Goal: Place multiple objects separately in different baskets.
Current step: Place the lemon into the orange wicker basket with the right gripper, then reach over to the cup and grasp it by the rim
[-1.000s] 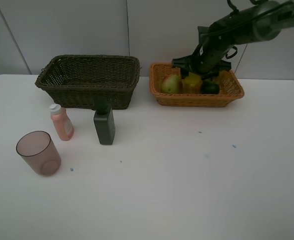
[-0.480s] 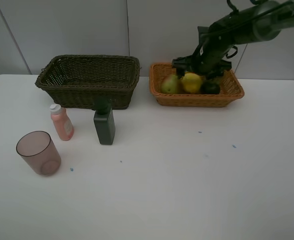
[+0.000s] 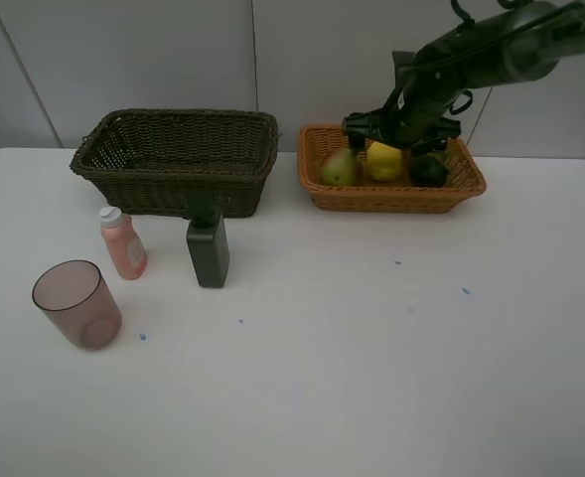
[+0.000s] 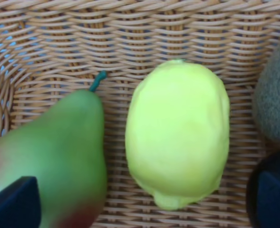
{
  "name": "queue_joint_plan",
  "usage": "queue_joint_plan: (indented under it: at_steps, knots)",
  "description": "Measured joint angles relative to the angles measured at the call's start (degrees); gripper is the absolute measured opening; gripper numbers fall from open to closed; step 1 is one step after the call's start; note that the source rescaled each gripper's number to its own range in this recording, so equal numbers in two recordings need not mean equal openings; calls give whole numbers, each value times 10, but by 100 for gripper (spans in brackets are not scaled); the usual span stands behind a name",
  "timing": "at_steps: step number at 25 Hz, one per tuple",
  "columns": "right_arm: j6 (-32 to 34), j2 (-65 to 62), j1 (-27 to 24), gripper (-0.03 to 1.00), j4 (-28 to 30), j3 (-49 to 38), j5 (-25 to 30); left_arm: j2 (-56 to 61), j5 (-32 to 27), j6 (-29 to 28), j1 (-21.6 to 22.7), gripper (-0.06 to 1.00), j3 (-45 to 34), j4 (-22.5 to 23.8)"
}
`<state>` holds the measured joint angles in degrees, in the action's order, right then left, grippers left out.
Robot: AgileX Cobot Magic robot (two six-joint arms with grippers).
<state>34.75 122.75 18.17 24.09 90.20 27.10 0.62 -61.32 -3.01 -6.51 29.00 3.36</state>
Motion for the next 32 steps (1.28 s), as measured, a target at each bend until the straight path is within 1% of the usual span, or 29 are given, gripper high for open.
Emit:
queue_joint_plan:
  at_steps: [8, 13, 17, 18, 19, 26, 32]
  knots:
    - [0, -28, 6, 99, -1, 0, 6, 0, 0, 0, 0, 100, 0, 0]
    - [0, -65, 17, 99, -8, 0, 42, 0, 0, 0, 0, 100, 0, 0]
    - [0, -109, 28, 99, -9, 0, 108, 0, 0, 0, 0, 100, 0, 0]
    - [0, -137, 35, 99, -8, 0, 139, 0, 0, 0, 0, 100, 0, 0]
    - [0, -152, 37, 99, -8, 0, 157, 0, 0, 0, 0, 100, 0, 0]
    - [-9, -257, 73, 99, 22, 0, 282, 0, 0, 0, 0, 100, 0, 0]
    - [-32, -352, 115, 99, 26, 0, 360, 0, 0, 0, 0, 100, 0, 0]
